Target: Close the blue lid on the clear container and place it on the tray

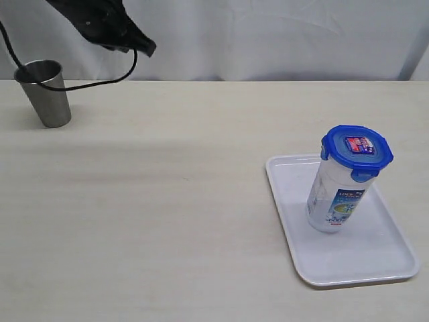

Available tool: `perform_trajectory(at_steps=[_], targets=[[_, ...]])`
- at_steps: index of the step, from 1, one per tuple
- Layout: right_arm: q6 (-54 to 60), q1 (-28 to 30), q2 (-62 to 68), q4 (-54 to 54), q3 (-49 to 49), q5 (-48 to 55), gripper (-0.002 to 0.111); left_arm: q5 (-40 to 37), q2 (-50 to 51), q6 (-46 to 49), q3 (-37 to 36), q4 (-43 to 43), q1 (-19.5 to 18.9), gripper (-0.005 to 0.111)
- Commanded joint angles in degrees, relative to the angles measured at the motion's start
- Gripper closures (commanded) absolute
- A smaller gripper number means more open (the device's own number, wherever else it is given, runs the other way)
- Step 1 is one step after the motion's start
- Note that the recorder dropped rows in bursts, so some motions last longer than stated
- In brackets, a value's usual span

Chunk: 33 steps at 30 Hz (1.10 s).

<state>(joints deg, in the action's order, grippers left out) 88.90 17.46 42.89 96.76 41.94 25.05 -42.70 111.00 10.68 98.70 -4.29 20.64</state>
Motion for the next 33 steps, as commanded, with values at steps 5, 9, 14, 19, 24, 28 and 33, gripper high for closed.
perform_trajectory(at_steps=[5,9,14,19,24,28,33], targets=[[-0.04,0.41,-9.07,0.1,-2.76,-5.71,0.104,15.33,-10.53,-16.56,-4.97,-9.85,-0.01,0.107],[-0.26,0.41,-9.97,0.1,-2.76,-4.83,0.104,28.49,-17.49,-31.27,-15.37,-20.96,-0.78,0.107],[-0.26,0.41,-10.64,0.1,-2.76,-1.39,0.104,46.33,-26.78,-40.6,-30.08,-24.45,-5.06,0.107],[-1.49,0.41,-12.9,-0.24,-2.76,-0.09,0.104,56.6,-35.07,-40.83,-42.31,-20.8,-11.62,0.107],[-4.23,0.41,-14.68,-0.79,-2.76,1.4,0.104,61.94,-42.98,-40.72,-52.01,-19.92,-15.77,0.107],[-5.1,0.41,-17.13,-2.33,-2.76,5.49,0.104,64.56,-51.84,-40.36,-59.32,-20.03,-16.04,0.107],[-7.35,0.41,-20.76,-2.71,-2.76,5.69,0.104,63.88,-59.64,-40.49,-62.62,-20.03,-16.04,0.107]])
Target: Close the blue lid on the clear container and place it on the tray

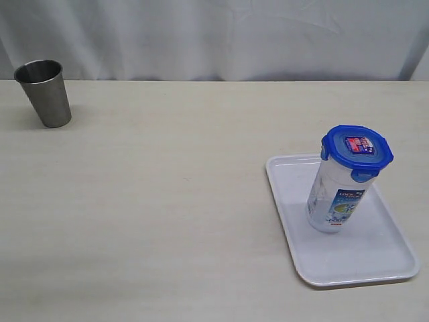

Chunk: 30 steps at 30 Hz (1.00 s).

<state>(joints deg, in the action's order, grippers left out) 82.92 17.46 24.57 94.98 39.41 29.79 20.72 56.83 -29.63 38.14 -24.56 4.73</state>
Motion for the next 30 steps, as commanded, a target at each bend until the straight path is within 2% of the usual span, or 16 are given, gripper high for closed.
perform_trajectory(at_steps=[1,4,12,19,30], targets=[[-1.38,0.41,-2.94,-0.93,-0.23,0.95,0.104,-0.72,-7.35,-0.45,-2.46,0.24,-0.13,0.107],[-1.38,0.41,-4.93,-0.93,-0.23,0.83,0.104,-10.44,-14.34,-0.45,-2.71,0.0,-0.13,0.107],[-1.38,0.41,-5.64,-0.93,-0.23,0.36,0.104,-24.41,-32.95,-0.61,-2.71,0.78,0.02,0.107],[-1.38,0.41,-5.64,-0.93,-0.23,0.36,0.104,-24.03,-40.3,-0.61,-2.71,1.25,0.02,0.107],[-1.38,0.41,-5.64,-0.93,-0.23,0.36,0.104,-24.18,-40.55,-0.61,-2.71,1.25,0.02,0.107]])
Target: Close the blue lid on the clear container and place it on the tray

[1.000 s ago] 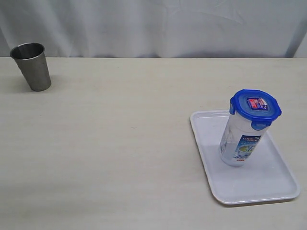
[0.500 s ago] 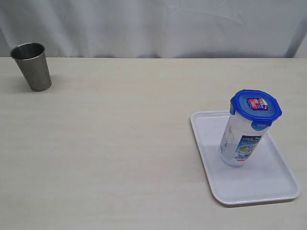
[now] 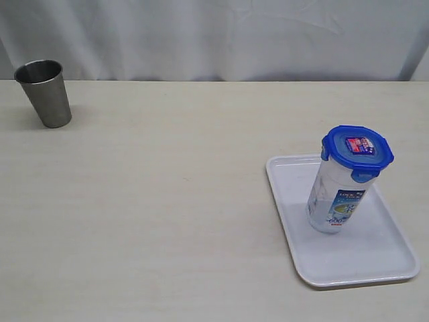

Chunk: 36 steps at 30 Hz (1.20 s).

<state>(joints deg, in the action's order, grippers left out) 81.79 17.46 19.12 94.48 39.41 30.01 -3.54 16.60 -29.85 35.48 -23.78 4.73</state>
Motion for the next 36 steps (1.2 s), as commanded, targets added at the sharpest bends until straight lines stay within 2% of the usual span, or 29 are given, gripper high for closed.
perform_trajectory(at_steps=[1,5,7,8,10,11,13,16,21,29,36], targets=[[-0.24,0.41,-0.2,-0.43,-0.23,0.14,0.104,0.09,-0.33,-0.38,-0.05,0.46,0.02,0.107],[-0.24,0.41,-0.2,-0.43,-0.23,0.14,0.104,0.07,-0.33,-0.21,-0.05,0.6,-0.09,0.107],[-0.24,0.41,-0.19,-0.46,-0.23,0.02,0.104,0.07,-0.37,7.69,-0.05,6.15,-0.09,0.107],[-0.24,0.41,-0.19,-0.46,-0.23,0.02,0.104,-0.38,-0.73,17.66,-0.05,13.44,-0.09,0.107],[-0.24,0.41,-0.19,-0.46,-0.23,-0.15,0.104,-0.88,-2.19,29.17,-0.05,23.78,-1.07,0.107],[-0.24,0.41,-0.19,-0.46,-0.23,-0.15,0.104,-1.01,-3.04,31.1,-0.33,24.98,-1.57,0.107],[-0.24,0.41,-0.19,-0.46,-0.23,-0.15,0.104,-0.39,-5.41,31.62,-1.68,24.86,-2.95,0.107],[-0.24,0.41,-0.19,-0.46,-0.23,-0.15,0.104,2.69,-12.65,31.74,-7.45,24.86,-6.82,0.107],[-0.24,0.41,-0.19,-0.46,-0.23,-0.15,0.104,6.05,-16.6,31.6,-14.69,24.69,-6.77,0.107],[-0.24,0.41,-0.19,-0.57,-0.23,-0.13,0.104,5.68,-16.6,31.74,-21.06,24.25,-6.77,0.107],[-0.24,0.41,-0.19,-0.57,-0.23,-0.13,0.104,5.68,-16.6,31.74,-31.26,24.25,-6.77,0.107]])
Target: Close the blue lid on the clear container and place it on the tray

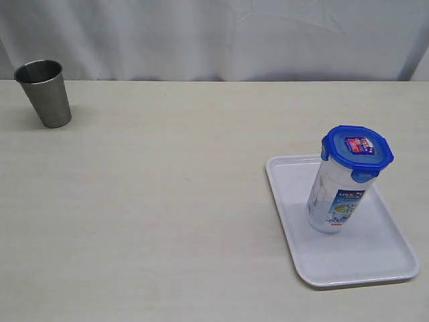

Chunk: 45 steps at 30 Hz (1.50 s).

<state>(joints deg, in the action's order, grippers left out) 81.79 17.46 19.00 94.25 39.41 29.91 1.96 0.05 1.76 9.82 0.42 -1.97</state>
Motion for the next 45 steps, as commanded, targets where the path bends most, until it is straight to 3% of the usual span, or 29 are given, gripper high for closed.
perform_trajectory(at_steps=[1,4,7,12,20,45], targets=[[-0.24,0.41,-0.06,-0.33,-0.23,-0.03,0.104,0.18,-0.05,0.13,-7.38,0.05,-0.07,0.107],[-0.24,0.41,-0.06,-0.33,-0.23,-0.03,0.104,-0.28,-0.05,0.13,-9.82,0.05,-0.07,0.107],[-0.24,0.41,-0.06,-0.33,-0.23,-0.03,0.104,-12.18,-0.05,0.13,-9.82,0.05,-0.07,0.107],[-0.24,0.41,-0.06,-0.49,-0.23,-0.03,0.104,-19.38,-0.05,0.13,-9.82,0.05,-0.07,0.107],[-0.24,0.41,-0.06,-0.49,-0.23,-0.03,0.104,-19.65,-0.05,4.6,-9.82,-1.36,-0.07,0.107],[-0.24,0.41,-0.06,-0.49,-0.23,-0.03,0.104,-19.65,-0.05,4.61,-9.82,-1.36,-0.07,0.107]])
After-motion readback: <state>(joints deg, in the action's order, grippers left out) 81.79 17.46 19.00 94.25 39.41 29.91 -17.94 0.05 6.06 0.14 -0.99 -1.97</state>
